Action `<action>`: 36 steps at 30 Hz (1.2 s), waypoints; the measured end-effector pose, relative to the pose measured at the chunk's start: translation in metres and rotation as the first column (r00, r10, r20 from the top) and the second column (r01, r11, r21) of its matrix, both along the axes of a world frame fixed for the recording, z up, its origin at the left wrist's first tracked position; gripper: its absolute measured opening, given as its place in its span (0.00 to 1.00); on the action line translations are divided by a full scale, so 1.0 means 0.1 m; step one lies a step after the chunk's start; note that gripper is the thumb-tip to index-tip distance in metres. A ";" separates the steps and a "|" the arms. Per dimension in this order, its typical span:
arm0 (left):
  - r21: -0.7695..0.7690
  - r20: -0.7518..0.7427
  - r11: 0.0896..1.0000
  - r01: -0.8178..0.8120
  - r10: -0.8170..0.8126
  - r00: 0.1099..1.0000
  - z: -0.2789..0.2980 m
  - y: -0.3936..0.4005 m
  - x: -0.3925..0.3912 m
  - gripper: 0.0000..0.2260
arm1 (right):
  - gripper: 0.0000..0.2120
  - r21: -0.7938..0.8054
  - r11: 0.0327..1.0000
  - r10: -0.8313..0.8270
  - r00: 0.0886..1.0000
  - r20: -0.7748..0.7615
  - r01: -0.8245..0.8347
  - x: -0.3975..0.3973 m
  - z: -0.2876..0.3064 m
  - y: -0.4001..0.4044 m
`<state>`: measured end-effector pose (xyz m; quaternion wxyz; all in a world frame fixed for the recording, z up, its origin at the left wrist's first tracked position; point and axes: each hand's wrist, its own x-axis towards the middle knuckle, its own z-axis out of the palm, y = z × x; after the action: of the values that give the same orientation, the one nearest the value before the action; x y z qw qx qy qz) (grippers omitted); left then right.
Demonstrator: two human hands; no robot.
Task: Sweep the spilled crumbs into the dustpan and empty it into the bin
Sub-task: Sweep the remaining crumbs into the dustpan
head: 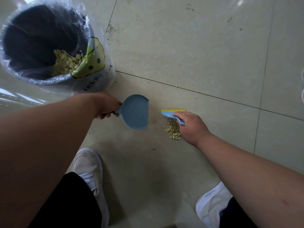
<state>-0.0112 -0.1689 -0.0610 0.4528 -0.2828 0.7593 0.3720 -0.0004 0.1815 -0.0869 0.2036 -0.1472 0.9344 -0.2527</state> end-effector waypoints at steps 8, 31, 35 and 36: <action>-0.002 -0.065 0.999 -0.044 0.044 0.997 0.03 0.09 -0.02 0.12 | 0.21 0.044 0.987 -0.150 0.986 -0.075 0.153 -0.43 0.06 -0.03; 0.024 -0.054 0.992 -0.124 0.125 0.991 0.06 0.15 0.07 0.13 | 0.20 0.145 0.989 -0.017 0.999 0.045 0.010 -0.24 0.10 0.06; 0.015 -0.048 0.995 -0.097 0.098 0.994 0.10 0.14 0.07 0.12 | 0.17 0.109 0.994 0.002 0.997 0.071 -0.010 -0.23 0.14 0.11; 0.014 -0.044 0.996 -0.084 0.084 0.995 0.11 0.13 0.06 0.12 | 0.16 0.103 0.995 0.005 0.998 0.059 -0.011 -0.27 0.17 0.11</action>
<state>-0.0051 -0.1560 -0.0501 0.4214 -0.3033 0.7544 0.4017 -0.0269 0.1928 -0.0701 0.2393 -0.1326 0.9393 -0.2073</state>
